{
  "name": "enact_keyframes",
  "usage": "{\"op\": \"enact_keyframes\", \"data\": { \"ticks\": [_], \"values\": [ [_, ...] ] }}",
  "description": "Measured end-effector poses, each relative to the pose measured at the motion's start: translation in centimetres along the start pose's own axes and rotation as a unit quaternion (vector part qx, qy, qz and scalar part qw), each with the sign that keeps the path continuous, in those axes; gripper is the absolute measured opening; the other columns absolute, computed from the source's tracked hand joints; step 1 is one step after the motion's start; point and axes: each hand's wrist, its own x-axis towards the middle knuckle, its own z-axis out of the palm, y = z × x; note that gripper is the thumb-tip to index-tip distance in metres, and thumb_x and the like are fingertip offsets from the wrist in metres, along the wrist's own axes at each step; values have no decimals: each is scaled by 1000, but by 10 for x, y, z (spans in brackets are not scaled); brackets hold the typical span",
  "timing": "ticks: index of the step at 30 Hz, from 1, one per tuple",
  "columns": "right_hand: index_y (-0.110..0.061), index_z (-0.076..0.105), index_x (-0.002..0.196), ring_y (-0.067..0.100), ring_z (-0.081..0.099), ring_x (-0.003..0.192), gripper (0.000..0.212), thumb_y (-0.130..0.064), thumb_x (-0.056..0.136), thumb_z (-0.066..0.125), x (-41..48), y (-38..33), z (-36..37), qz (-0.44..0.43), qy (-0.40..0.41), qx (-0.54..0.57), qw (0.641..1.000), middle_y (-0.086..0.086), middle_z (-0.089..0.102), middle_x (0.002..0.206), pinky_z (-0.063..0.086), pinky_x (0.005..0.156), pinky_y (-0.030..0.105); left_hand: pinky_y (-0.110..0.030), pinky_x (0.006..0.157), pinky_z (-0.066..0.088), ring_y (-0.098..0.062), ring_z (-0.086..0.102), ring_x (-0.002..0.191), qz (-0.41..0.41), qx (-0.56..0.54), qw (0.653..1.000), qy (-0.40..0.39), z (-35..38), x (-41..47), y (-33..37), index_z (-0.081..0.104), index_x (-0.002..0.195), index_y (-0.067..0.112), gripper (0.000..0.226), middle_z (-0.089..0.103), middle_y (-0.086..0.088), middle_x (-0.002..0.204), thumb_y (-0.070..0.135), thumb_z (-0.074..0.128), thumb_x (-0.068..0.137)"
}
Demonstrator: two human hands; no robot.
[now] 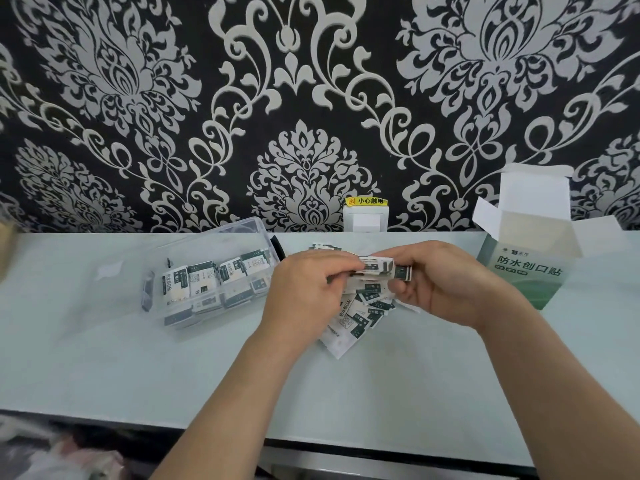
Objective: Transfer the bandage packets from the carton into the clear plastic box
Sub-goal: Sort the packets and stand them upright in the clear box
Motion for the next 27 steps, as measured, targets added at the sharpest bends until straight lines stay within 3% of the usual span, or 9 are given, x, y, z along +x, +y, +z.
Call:
{"op": "enact_keyframes", "data": {
  "ticks": [3,6,9,12,14,16,21,24,27],
  "values": [
    [3,65,109,15,57,54,25,-15,97,51,4,4,3,10,-26,18,999,16,66,88,45,48,18,-28,88,51,-5,64,93,60,36,997,-24,3,2,-4,79,93,16,24,75,7,96,8,62,77],
    [4,67,110,16,67,64,21,-2,94,54,4,7,6,-3,-42,-33,999,18,70,90,51,54,16,-38,98,46,-9,62,103,55,58,993,-89,4,1,-4,77,101,22,25,73,12,107,20,61,82],
    [2,68,107,18,69,64,20,5,91,55,3,8,7,-11,-37,-59,998,19,71,87,52,50,15,-48,110,27,-9,48,121,27,86,987,-131,0,1,-1,75,104,32,22,63,18,124,25,65,86],
    [-4,69,101,16,65,59,17,3,92,57,3,6,11,-22,-32,-91,995,13,70,81,49,51,16,-26,111,26,-7,44,124,-22,50,989,-137,-9,1,3,75,103,32,24,57,15,130,19,73,83],
    [-7,69,97,12,57,53,15,-2,95,54,4,7,15,-28,-22,-120,992,9,65,72,43,48,17,-13,97,34,-1,52,109,-32,18,989,-141,-12,1,3,76,98,27,21,61,22,109,15,76,80],
    [-10,64,94,11,47,48,14,-11,97,51,5,7,19,-31,-1,-128,991,4,57,64,34,43,18,-18,93,41,-1,57,98,-30,6,991,-129,-11,1,2,76,92,24,18,64,22,96,15,78,77],
    [-20,50,91,10,33,41,10,-26,99,48,6,13,39,-41,47,-135,989,-1,44,65,20,42,21,-25,88,44,-9,60,95,-66,-13,993,-96,-1,-1,8,72,89,22,13,67,11,95,16,76,78],
    [-20,49,95,10,28,40,10,-23,101,41,10,18,48,-63,55,-146,986,-1,39,68,18,42,23,-26,90,45,-8,57,97,-83,-22,991,-100,1,-1,9,65,82,27,18,62,12,96,12,73,78],
    [-13,50,105,9,24,38,13,-18,104,38,10,17,46,-90,40,-118,988,-5,38,54,16,40,21,-20,94,41,-3,55,103,-104,-77,988,-87,-2,0,8,61,85,30,27,58,9,105,5,70,80]
  ]
}}
